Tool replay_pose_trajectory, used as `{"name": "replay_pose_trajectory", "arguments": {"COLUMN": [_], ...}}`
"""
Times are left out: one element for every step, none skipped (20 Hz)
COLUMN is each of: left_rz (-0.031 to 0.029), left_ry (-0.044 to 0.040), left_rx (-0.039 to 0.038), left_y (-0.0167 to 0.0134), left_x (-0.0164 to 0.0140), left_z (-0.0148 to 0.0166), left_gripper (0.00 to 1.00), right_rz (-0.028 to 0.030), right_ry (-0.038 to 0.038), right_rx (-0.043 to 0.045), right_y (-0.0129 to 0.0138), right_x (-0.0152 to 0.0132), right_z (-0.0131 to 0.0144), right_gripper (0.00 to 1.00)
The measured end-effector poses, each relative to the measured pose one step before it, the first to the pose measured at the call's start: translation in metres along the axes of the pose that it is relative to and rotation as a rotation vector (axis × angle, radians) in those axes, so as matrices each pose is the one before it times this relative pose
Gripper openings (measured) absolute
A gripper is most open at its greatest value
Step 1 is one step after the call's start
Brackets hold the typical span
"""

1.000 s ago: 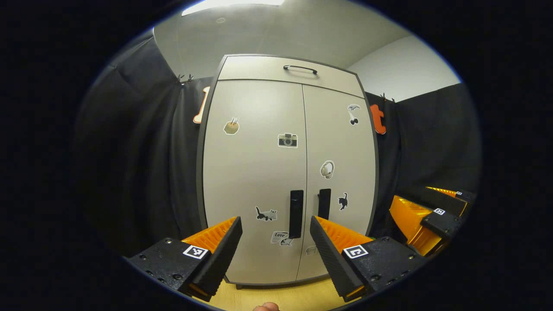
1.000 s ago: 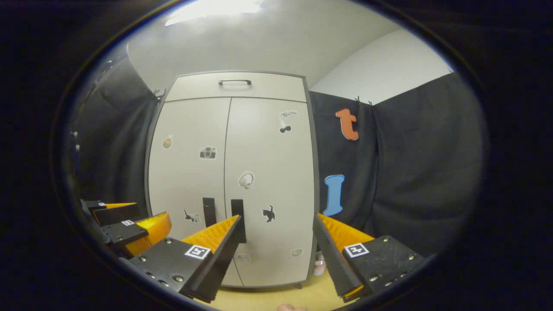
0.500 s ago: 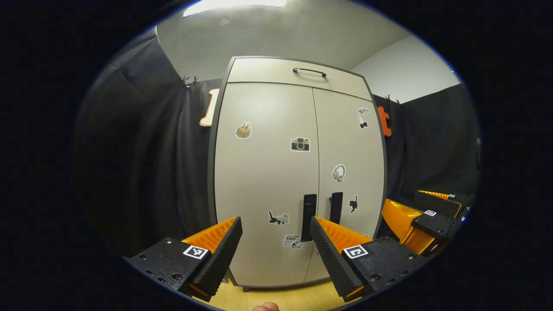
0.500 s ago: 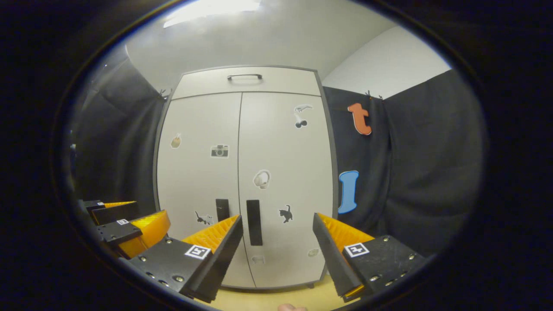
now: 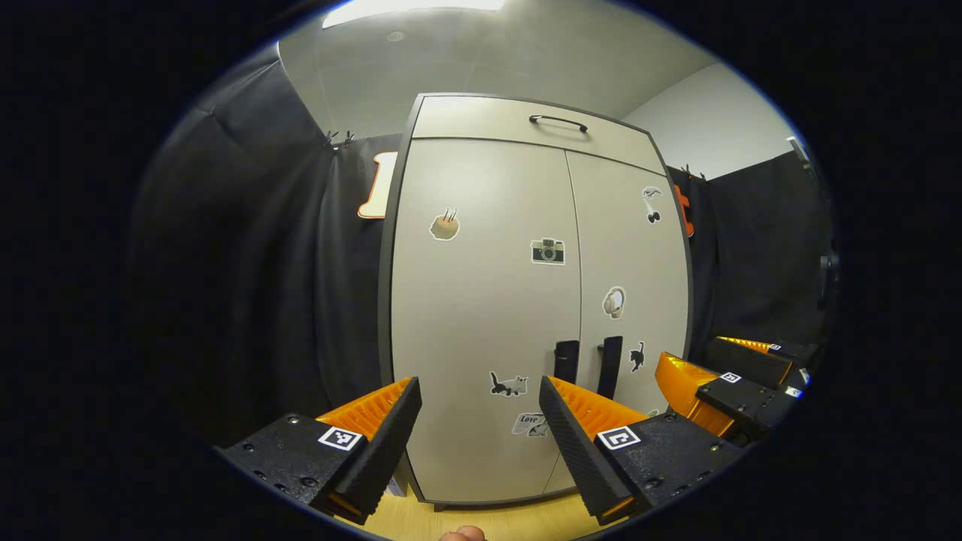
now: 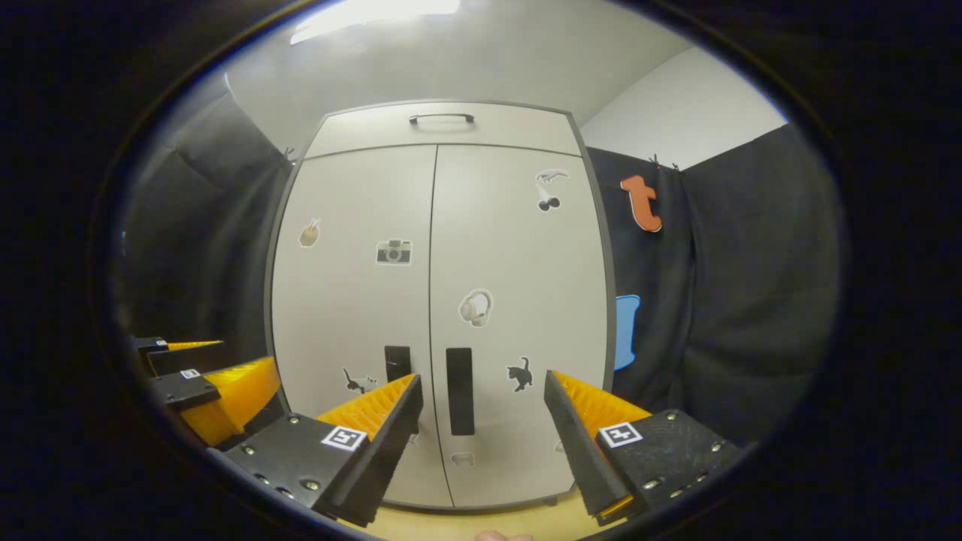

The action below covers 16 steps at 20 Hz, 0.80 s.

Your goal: Open the right door of the double-door shoe cabinet with the right hand, and open the left door with the left hand.

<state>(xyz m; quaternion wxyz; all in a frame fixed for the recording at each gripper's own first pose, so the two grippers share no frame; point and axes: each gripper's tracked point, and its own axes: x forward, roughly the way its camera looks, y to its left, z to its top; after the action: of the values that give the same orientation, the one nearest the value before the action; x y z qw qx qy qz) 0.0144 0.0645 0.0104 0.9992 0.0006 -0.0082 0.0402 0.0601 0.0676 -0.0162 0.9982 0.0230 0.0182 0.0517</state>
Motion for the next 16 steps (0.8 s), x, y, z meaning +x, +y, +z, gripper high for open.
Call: {"name": "replay_pose_trajectory", "arguments": {"left_rz": [0.00767,0.00793,0.00818,0.00761,0.00824,0.00809,0.00788,0.00771,0.00966,0.01055,0.01109,0.00907,0.00814,0.01001,0.01073,0.01082], "left_ry": [-0.00022,-0.00051,0.00099,0.00131,0.00335,0.00277,0.00165,-0.00003,-0.00228,-0.00233,0.0014,0.00225,0.00307,0.00328,0.00394,0.0053], "left_rx": [0.00161,0.00226,0.00122,-0.0001,-0.00054,-0.00109,-0.0011,-0.00054,0.00006,0.00073,0.00028,-0.00022,-0.00084,-0.00095,-0.00122,-0.00121], "left_y": [0.00412,0.00382,0.00424,0.00357,0.00429,0.00394,0.0044,0.00406,0.00488,0.00534,0.0048,0.00474,0.00418,0.00458,0.00446,0.00414], "left_x": [0.00203,0.00137,0.00122,0.00095,0.00041,0.001,0.00049,-0.00008,-0.00041,-0.00019,-0.00011,-0.00097,-0.00116,-0.00009,-0.00073,-0.00079], "left_z": [0.00039,-0.00124,-0.00023,-0.00166,-0.00087,-0.0009,0.00015,-0.00008,0.00102,0.00067,0.00061,-0.00055,-0.00034,-0.00133,-0.00127,-0.001], "left_gripper": [0.98,0.98,0.98,0.98,0.98,0.98,0.98,0.98,0.98,0.98,0.98,0.98,0.98,0.98,0.98,0.98], "right_rz": [0.00348,0.00201,0.00305,0.00243,0.00285,0.00484,0.0064,0.00106,0.00105,-0.00075,-0.0053,-0.00363,-0.01132,0.00008,0.00557,0.01101], "right_ry": [0.00322,0.00492,0.00417,0.00612,0.00756,0.01123,0.01131,0.01212,0.00797,0.00714,0.00568,0.00853,0.00748,0.01326,0.01774,0.01796], "right_rx": [-0.00422,-0.00682,-0.00958,-0.00891,-0.00473,0.00013,0.00029,-0.00308,-0.00527,-0.00833,-0.0077,-0.006,-0.00634,-0.00236,0.00068,0.00307], "right_y": [0.00267,0.00209,0.00217,0.00232,0.00218,0.00238,0.0029,0.00125,0.00139,0.00128,-0.00059,-0.00039,-0.00266,0.00052,0.00015,0.00223], "right_x": [0.00572,0.00621,0.00594,0.0061,0.00665,0.00634,0.007,0.00597,0.00739,0.00615,0.00689,0.00791,0.00689,0.00635,0.00704,0.0043], "right_z": [-0.00258,-0.00314,-0.00419,-0.00362,-0.00402,-0.00397,-0.00482,-0.00392,-0.00428,-0.0028,-0.00408,-0.00427,-0.00389,-0.00433,-0.00547,-0.00451], "right_gripper": [0.97,0.97,0.97,0.97,0.97,0.97,0.97,0.97,0.97,0.96,0.96,0.95,0.94,0.82,0.8,0.8]}}
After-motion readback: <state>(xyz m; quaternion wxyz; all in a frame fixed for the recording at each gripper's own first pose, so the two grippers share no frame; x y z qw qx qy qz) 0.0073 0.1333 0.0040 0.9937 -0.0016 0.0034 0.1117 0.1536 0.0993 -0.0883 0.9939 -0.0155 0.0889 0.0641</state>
